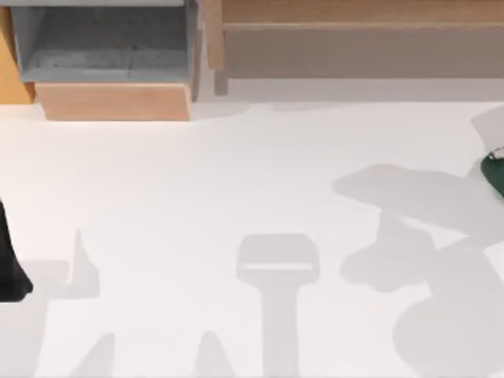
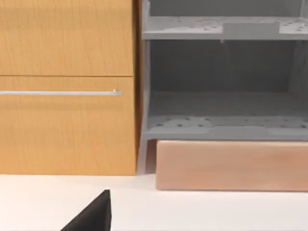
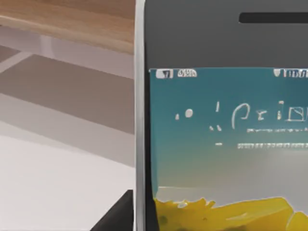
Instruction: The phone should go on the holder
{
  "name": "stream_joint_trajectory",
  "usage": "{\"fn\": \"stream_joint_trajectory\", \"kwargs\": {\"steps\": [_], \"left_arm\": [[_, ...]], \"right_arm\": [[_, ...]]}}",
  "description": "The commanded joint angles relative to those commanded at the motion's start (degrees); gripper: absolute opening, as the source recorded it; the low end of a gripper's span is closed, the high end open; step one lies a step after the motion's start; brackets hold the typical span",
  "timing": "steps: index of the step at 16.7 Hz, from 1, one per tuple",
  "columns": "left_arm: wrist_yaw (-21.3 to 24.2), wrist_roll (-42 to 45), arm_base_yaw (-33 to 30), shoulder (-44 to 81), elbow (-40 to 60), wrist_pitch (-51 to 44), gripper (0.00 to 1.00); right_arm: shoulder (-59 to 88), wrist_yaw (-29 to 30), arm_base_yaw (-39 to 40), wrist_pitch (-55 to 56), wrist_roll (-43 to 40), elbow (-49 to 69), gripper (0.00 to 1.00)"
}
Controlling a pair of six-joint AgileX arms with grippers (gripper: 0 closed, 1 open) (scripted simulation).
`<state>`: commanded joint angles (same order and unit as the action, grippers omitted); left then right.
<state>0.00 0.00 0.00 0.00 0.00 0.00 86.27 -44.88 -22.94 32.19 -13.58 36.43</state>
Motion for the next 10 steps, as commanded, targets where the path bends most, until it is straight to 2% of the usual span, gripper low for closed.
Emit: {"fn": "stream_joint_trajectory", "kwargs": {"steps": [4,10], "left_arm": [[0.0,0.0,0.0,0.0,0.0,0.0,1.00],[0.0,0.0,0.0,0.0,0.0,0.0,1.00]], "right_arm": [[0.0,0.0,0.0,0.0,0.0,0.0,0.98],[0.0,0.0,0.0,0.0,0.0,0.0,1.00]]}}
